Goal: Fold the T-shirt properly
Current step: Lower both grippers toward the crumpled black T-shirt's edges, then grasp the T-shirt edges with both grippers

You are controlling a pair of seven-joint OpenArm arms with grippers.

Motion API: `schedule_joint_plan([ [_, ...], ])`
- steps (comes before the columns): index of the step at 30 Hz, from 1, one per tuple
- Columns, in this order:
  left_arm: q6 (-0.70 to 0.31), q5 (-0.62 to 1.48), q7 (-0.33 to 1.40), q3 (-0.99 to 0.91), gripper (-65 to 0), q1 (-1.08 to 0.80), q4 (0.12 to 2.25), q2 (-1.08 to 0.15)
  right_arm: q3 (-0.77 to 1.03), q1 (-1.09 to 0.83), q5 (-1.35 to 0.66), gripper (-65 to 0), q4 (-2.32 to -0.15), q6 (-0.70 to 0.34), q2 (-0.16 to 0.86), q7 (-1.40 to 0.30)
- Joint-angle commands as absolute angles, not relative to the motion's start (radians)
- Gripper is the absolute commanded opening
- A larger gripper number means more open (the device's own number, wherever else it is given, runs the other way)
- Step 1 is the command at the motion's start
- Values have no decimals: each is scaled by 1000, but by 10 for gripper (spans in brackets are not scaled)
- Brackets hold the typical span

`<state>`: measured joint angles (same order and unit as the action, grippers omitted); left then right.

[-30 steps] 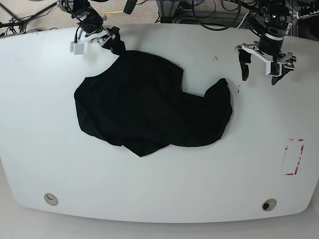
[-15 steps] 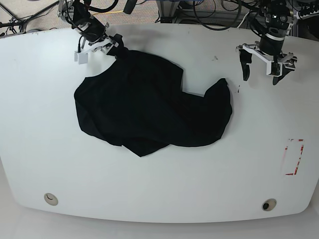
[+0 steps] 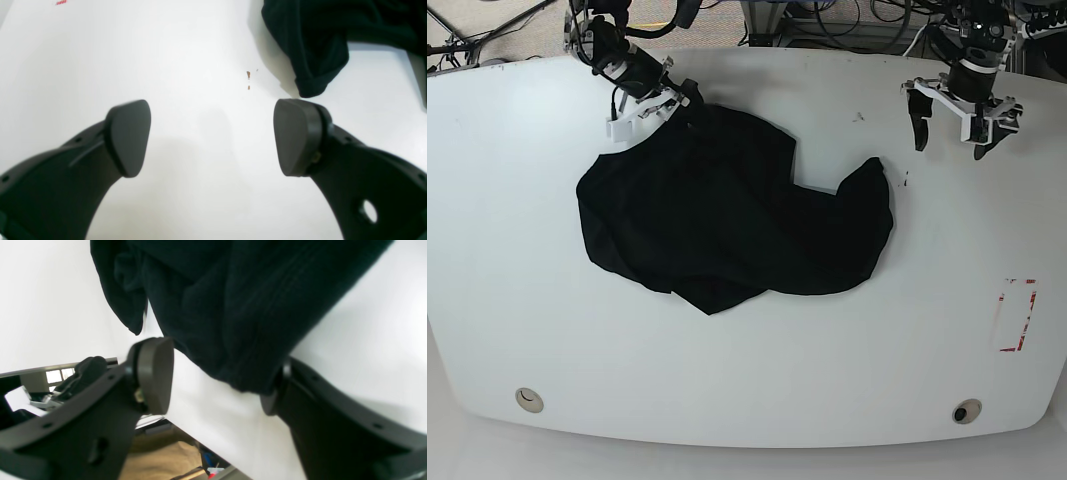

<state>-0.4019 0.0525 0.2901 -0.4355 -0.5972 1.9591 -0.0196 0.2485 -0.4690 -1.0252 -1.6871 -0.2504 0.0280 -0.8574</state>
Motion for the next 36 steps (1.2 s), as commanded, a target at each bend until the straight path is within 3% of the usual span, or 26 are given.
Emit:
schedule_joint_plan([
  [1, -400, 61, 262, -441, -114, -601, 1979, -24, 249, -473, -989, -409, -1690, -226, 35, -869],
  [5, -400, 61, 263, -437, -114, -601, 1979, -24, 249, -460, -987, -599, -1690, -228, 42, -869],
  [10, -400, 62, 265, -426, -111, -591, 1974, -22, 251, -464, -987, -650, -1693, -236, 59, -869],
  [25, -400, 64, 512, -297, -110, -417, 1960, 38, 285, -584, -992, -650, -1825, -239, 148, -865],
  [36, -401, 64, 529, -203, -108, -397, 1883, 35, 303, -593, -995, -650, -1868, -239, 148, -866],
])
